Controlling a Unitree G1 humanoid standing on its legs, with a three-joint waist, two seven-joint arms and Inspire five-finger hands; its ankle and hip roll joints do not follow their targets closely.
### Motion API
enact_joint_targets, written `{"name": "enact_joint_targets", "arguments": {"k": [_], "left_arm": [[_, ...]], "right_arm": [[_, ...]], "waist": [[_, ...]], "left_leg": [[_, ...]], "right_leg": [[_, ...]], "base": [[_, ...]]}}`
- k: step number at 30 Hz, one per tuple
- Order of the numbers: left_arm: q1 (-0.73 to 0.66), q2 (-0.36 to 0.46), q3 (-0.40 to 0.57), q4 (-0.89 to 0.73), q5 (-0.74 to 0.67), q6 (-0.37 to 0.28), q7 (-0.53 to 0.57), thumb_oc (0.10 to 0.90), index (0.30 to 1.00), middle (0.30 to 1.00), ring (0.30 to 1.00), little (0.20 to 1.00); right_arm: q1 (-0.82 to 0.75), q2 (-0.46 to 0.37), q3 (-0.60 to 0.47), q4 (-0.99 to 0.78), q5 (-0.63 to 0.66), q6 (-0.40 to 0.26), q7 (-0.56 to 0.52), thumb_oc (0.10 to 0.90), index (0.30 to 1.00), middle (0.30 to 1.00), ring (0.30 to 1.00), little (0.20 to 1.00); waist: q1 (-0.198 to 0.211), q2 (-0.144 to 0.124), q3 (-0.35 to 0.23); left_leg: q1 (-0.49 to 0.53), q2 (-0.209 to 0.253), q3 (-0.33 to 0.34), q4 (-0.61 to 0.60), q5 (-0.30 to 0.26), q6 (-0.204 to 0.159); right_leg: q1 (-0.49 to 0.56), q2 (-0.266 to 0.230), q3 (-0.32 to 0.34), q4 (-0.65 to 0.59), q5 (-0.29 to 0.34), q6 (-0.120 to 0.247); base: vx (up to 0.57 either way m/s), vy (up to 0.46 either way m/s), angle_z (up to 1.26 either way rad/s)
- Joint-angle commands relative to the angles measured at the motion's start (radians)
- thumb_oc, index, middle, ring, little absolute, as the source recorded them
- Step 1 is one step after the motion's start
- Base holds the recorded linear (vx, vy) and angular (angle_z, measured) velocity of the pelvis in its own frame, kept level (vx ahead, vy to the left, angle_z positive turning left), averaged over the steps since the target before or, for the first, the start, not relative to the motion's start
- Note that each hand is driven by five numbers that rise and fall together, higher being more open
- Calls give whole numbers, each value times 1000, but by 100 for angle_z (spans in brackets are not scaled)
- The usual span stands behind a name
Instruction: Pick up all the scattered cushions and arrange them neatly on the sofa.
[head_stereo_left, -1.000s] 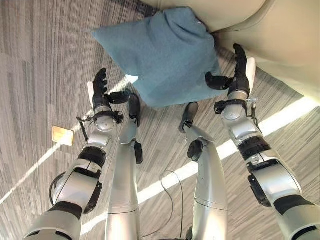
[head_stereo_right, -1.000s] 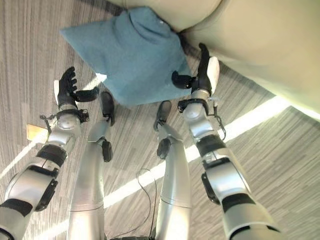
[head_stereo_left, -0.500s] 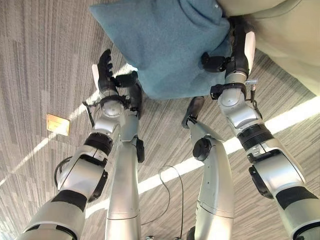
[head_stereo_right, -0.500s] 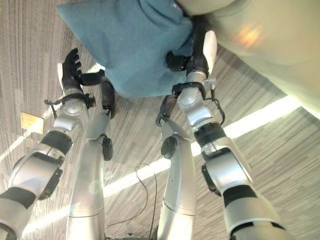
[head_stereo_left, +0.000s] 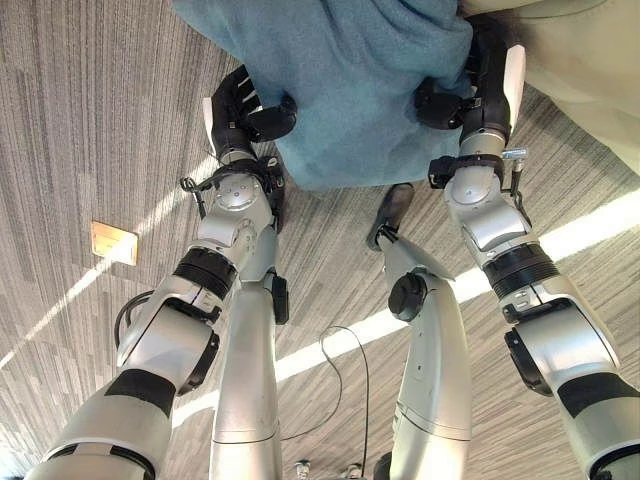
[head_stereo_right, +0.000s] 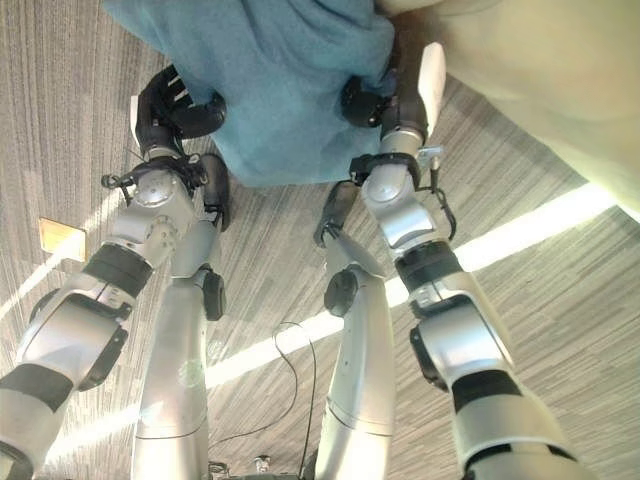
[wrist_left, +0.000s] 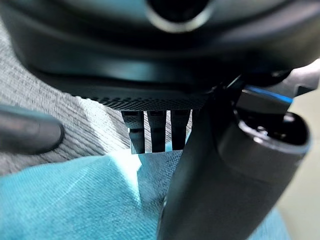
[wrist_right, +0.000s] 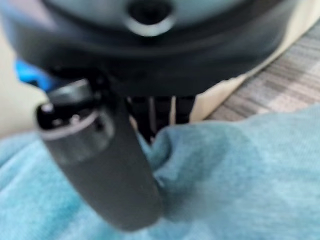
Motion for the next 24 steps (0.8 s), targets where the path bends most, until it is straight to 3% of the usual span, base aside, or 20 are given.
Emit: {"name": "enact_joint_targets", "arguments": {"k": [1, 6, 11, 16, 19, 20, 21, 22, 23, 24], "left_arm": [[72, -118, 6, -191, 9, -133, -67, 400, 300, 300, 300, 300], [156, -128, 52, -302, 11, -149, -74, 400, 300, 300, 300, 300], [328, -182, 82, -468, -19, -169, -116, 400, 300, 300, 300, 300], [465, -180, 69, -583, 30, -166, -153, 400, 300, 300, 300, 300], [600, -166, 43, -669, 76, -175, -200, 400, 300, 300, 300, 300], [604, -166, 42, -671, 77, -174, -199, 400, 300, 300, 300, 300], [653, -167, 21, -678, 65, -186, -218, 400, 300, 300, 300, 300], [656, -168, 21, -678, 65, -186, -218, 400, 300, 300, 300, 300], [696, -166, 12, -700, 58, -189, -237, 400, 300, 300, 300, 300], [716, -161, 4, -701, 60, -191, -245, 400, 300, 300, 300, 300]], "right_arm": [[35, 106, 46, -205, -44, -113, 6, 400, 300, 300, 300, 300], [127, 109, 12, -276, -67, -120, 29, 400, 300, 300, 300, 300], [307, 119, -20, -407, -105, -141, 80, 400, 300, 300, 300, 300], [452, 131, -48, -502, -112, -181, 114, 400, 300, 300, 300, 300], [606, 140, -70, -596, -105, -230, 149, 400, 300, 300, 300, 300], [610, 140, -71, -598, -106, -229, 150, 400, 300, 300, 300, 300], [673, 135, -83, -630, -111, -236, 161, 400, 300, 300, 300, 300], [675, 135, -82, -631, -111, -236, 162, 400, 300, 300, 300, 300], [737, 115, -109, -658, -140, -240, 158, 400, 300, 300, 300, 300], [761, 108, -117, -666, -144, -240, 164, 400, 300, 300, 300, 300]], "waist": [[-38, 35, -167], [-39, 40, -183], [-40, 43, -189], [-35, 50, -203], [-31, 53, -236], [-30, 54, -233], [-33, 53, -242], [-32, 55, -243], [-38, 50, -247], [-41, 49, -249]], "left_leg": [[21, 5, -74, 67, -199, 10], [119, 10, -77, -32, -172, -1], [302, 14, -85, -169, -138, -22], [457, 12, -93, -265, -121, -37], [641, 15, -102, -356, -113, -49], [650, 15, -102, -361, -111, -49], [734, 17, -103, -409, -75, -49], [754, 23, -106, -412, -103, -53], [839, 27, -107, -451, -68, -57], [882, 31, -104, -461, -67, -58]], "right_leg": [[34, 24, 114, -69, -20, 101], [134, 24, 89, -137, -6, 112], [312, 14, 55, -237, 14, 118], [460, 10, 23, -317, 24, 117], [635, 9, -12, -416, 40, 120], [644, 10, -14, -420, 41, 120], [733, 3, -39, -481, 83, 115], [749, 10, -36, -475, 54, 122], [848, 9, -59, -537, 86, 117], [895, 11, -64, -558, 89, 116]], "base": [[-29, 15, -4], [-79, 2, -3], [-58, -4, 2], [-8, -4, 2], [-11, -3, -1], [-77, -2, -9], [11, -12, -9], [-55, -29, -5], [38, -50, 0], [-6, -42, 1]]}}
